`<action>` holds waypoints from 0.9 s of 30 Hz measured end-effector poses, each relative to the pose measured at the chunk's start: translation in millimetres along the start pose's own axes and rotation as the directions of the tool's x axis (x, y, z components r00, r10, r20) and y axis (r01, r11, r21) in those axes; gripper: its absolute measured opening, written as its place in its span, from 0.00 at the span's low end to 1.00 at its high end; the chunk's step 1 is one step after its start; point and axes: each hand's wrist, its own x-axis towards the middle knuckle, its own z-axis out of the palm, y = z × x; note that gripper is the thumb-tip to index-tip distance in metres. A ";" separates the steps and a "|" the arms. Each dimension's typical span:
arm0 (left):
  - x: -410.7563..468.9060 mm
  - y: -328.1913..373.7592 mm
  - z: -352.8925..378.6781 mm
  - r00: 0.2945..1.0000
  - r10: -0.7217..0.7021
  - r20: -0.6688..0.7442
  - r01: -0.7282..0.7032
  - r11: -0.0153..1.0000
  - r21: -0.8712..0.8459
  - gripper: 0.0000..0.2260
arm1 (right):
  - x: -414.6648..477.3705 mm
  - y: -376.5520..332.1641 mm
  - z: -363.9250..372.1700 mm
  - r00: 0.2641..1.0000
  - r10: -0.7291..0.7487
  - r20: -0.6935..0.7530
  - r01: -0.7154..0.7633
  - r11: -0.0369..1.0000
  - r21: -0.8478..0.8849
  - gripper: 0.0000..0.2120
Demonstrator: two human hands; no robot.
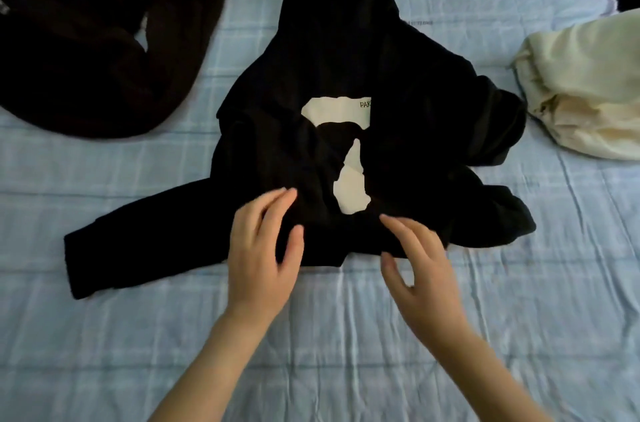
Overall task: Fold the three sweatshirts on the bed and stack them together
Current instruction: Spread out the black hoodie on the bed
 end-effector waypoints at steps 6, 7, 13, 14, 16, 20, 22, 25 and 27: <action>-60.2 -13.8 15.9 0.898 -0.437 -0.039 0.429 0.893 -0.133 0.42 | -38.1 21.9 25.6 0.935 0.317 -0.159 -0.323 0.946 -0.013 0.42; -53.1 -17.4 22.2 0.886 -0.463 -0.034 0.452 0.877 -0.165 0.41 | -29.4 25.5 27.7 0.926 0.350 -0.144 -0.350 0.936 0.023 0.43; -35.4 -19.6 21.1 0.912 -0.407 -0.054 0.387 0.897 -0.215 0.23 | 3.8 19.4 32.7 0.869 0.466 -0.167 -0.360 0.827 0.432 0.26; -32.5 -19.0 13.3 0.925 -0.375 -0.056 0.349 0.900 -0.262 0.20 | 5.9 16.3 26.8 0.858 0.468 -0.209 -0.343 0.828 0.444 0.21; -26.2 -14.4 -9.2 0.949 -0.309 -0.062 0.271 0.901 -0.339 0.15 | 4.7 6.0 6.0 0.845 0.474 -0.249 -0.327 0.825 0.461 0.16; -19.4 -2.0 -80.7 0.944 -0.325 0.065 0.320 0.843 -0.432 0.10 | -17.7 -31.0 -60.4 0.860 0.485 -0.160 -0.366 0.804 0.469 0.10; -14.9 -2.6 -114.9 0.896 -0.360 0.260 0.435 0.827 -0.357 0.10 | -23.4 -47.0 -92.7 0.855 0.505 -0.116 -0.442 0.828 0.345 0.07; -20.9 -17.3 -132.6 0.641 -0.447 0.624 0.368 0.893 0.261 0.25 | -23.3 -48.7 -102.8 0.816 0.577 0.016 -0.577 0.817 -0.005 0.13; -33.8 -25.4 -122.5 0.575 -0.546 0.609 0.161 0.806 0.570 0.35 | -26.1 -40.3 -78.8 0.811 0.583 0.049 -0.557 0.795 -0.242 0.26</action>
